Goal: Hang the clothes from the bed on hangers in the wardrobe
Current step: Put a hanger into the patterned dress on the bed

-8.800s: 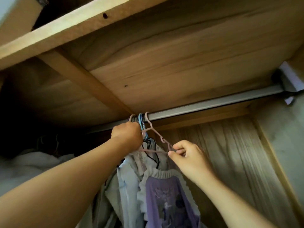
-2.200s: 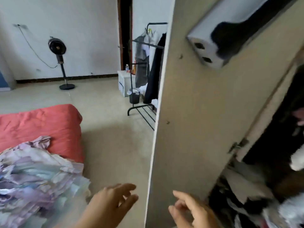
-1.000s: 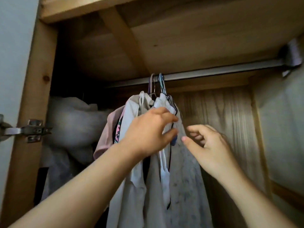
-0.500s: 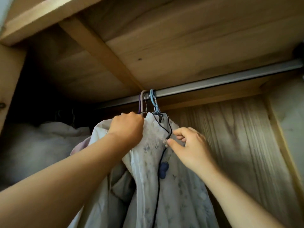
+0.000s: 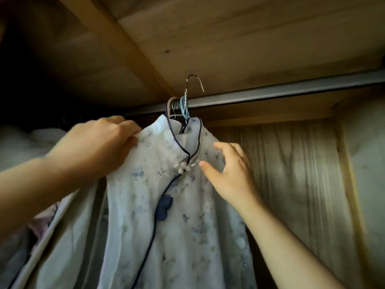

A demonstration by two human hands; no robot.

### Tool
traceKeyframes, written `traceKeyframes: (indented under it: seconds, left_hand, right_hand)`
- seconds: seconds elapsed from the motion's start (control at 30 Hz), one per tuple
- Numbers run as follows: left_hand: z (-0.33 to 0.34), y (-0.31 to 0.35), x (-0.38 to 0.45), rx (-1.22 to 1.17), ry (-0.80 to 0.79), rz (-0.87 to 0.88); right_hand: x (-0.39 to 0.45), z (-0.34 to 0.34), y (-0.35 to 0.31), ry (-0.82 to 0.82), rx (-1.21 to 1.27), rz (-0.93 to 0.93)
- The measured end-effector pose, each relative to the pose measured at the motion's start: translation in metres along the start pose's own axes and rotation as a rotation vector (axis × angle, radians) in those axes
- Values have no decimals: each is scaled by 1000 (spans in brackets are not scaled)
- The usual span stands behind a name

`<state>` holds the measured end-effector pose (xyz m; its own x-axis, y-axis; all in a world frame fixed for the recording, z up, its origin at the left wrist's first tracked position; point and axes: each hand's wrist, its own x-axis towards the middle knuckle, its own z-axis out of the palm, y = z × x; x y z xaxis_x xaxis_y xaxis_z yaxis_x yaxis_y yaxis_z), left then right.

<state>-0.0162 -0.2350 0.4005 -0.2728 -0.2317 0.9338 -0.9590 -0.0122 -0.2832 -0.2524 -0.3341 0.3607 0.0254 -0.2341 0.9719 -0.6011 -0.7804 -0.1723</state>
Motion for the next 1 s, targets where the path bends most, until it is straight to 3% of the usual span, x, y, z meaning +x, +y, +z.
traceKeyframes:
  seconds: [0.23,0.53,0.73,1.0]
  left_hand:
    - [-19,-28,-97,-184,-27,-10]
    - [-112,-43,-217,-98,-193,-58]
    - [-219,-61,-306,-12,-298,-115]
    - [-360,-85,-422,11,-489,-253]
  right_hand:
    - [-39,9,-16,-97,29,-69]
    - [-112,11,-83,-229,160,-152]
    - [-176,30,-180,-299,429,-190]
    - [-285,40,-321,-412,761,2]
